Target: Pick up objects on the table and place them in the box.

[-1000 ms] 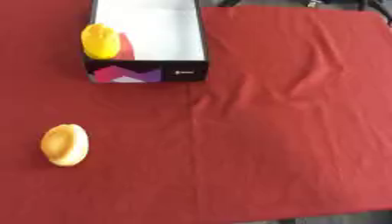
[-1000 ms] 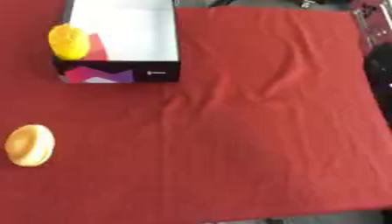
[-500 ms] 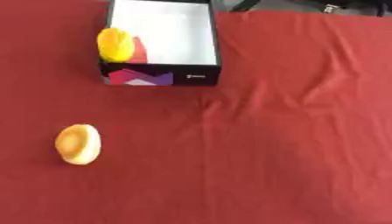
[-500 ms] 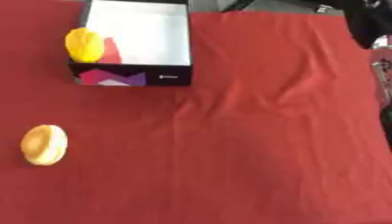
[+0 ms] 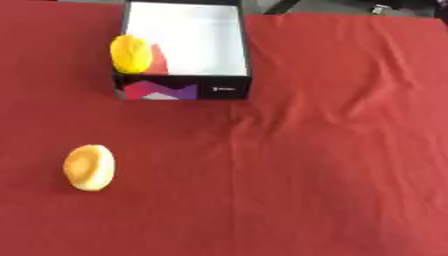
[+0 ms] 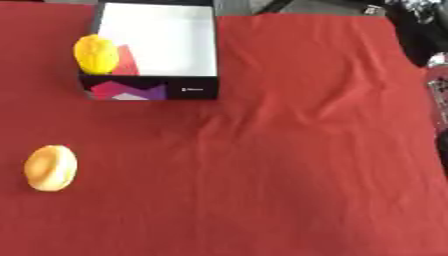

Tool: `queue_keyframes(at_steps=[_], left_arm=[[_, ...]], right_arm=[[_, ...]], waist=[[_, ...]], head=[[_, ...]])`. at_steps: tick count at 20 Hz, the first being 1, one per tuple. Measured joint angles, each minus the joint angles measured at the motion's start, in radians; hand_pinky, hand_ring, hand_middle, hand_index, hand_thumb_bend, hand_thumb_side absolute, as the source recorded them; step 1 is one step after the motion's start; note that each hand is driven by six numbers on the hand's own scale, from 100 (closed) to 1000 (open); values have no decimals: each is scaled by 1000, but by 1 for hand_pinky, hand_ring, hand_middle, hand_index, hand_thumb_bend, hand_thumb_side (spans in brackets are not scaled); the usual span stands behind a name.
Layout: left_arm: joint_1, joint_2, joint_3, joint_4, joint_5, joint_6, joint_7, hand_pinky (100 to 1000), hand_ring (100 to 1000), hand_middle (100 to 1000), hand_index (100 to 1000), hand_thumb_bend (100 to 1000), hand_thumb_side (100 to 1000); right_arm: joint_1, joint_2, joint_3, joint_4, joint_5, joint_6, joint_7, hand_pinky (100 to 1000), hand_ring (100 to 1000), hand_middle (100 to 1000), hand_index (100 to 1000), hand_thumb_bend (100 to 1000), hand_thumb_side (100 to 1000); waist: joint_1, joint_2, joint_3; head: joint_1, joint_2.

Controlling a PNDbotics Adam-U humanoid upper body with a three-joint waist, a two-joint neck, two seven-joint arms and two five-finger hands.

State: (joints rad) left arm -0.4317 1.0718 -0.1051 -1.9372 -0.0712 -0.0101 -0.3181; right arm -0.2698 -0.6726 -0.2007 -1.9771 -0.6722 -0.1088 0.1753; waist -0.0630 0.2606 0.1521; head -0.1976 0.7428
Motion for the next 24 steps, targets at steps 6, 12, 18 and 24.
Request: queue_keyframes(at_steps=[6, 12, 18, 24], left_arm=[[-49, 78, -77, -8, -56, 12, -232, 887, 858, 786, 869, 548, 510], [-60, 92, -138, -28, -79, 29, -324, 881, 823, 778, 878, 560, 524], [-78, 101, -205, -49, -80, 58, -331, 877, 805, 773, 876, 553, 526], [-145, 86, -276, -50, -74, 69, -298, 875, 792, 762, 869, 538, 509]], right_arm=[[-4, 0, 6, 1, 7, 17, 4, 1000, 849, 728, 857, 100, 293], [-13, 0, 8, 13, 18, 25, 7, 1000, 846, 723, 853, 100, 316], [-20, 0, 11, 22, 31, 31, 10, 1000, 843, 719, 854, 100, 323], [-20, 8, 15, 32, 35, 39, 18, 1000, 841, 716, 852, 100, 341]], waist=[[11, 0, -5], [13, 0, -7], [15, 0, -9], [20, 0, -10]], head=[[3, -2], [13, -7], [21, -8], [24, -8]])
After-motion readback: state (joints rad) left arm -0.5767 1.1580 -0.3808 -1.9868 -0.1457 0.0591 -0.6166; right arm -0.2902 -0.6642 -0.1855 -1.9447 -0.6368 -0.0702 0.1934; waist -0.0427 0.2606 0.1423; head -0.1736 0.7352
